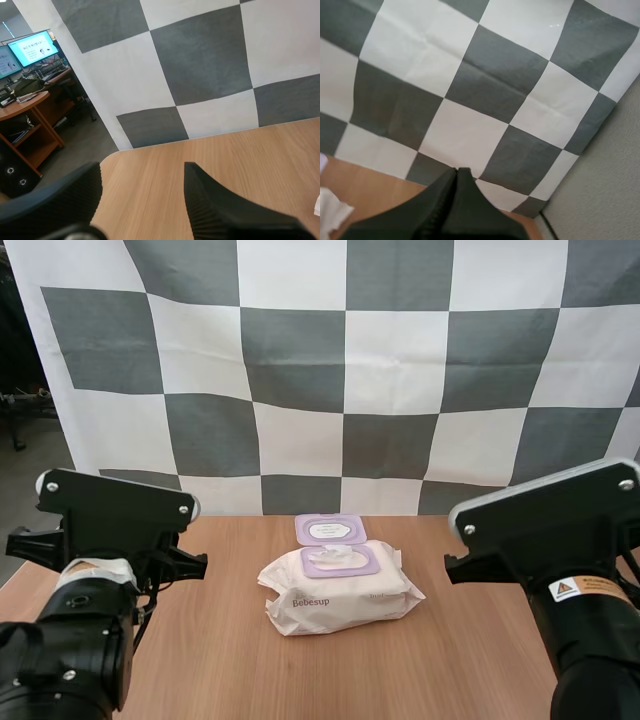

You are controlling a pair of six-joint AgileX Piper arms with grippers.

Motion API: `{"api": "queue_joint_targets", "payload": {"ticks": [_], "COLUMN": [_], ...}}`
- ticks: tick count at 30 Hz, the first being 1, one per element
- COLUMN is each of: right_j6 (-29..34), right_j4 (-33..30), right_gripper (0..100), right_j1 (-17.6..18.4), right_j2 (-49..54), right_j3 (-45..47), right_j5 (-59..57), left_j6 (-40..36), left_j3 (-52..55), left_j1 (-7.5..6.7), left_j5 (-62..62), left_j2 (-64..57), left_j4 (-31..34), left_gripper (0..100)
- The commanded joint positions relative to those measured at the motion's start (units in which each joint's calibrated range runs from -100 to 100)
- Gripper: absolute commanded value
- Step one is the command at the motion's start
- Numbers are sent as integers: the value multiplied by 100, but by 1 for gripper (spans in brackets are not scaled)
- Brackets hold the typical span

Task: Open the wet wipes lid

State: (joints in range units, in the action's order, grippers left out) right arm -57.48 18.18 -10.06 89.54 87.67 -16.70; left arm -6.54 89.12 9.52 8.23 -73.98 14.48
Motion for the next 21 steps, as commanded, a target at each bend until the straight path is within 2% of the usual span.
{"api": "queue_joint_targets", "payload": {"ticks": [1,4,5,7,8,9,13,19,21], "right_j6": [-409,-409,-409,-409,-409,-397,-389,-389,-403], "right_j4": [231,647,635,635,635,695,1448,2599,2630], "right_gripper": [0,0,0,0,0,0,0,0,0], "right_j1": [82,156,181,246,276,310,311,311,311], "right_j2": [6,6,6,6,6,6,30,30,30], "right_j3": [664,1109,1186,1233,1233,1233,1233,1233,1233], "right_j5": [1546,2378,2378,2316,2235,1835,1598,864,739], "left_j6": [-2058,-1832,-1821,-1821,-1862,-1890,-1981,-1981,-1981], "left_j3": [595,967,1080,1088,1088,1088,1088,1088,1088], "left_j1": [3,3,3,3,3,3,3,3,3], "left_j5": [-754,-1321,-1473,-1654,-1654,-1654,-1654,-1511,-1334], "left_j2": [-2,-2,-2,-2,-2,-2,-2,-2,-2], "left_j4": [2682,2863,2893,2918,2878,2814,2370,1056,978], "left_gripper": [76,64,55,28,11,0,0,0,0]}}
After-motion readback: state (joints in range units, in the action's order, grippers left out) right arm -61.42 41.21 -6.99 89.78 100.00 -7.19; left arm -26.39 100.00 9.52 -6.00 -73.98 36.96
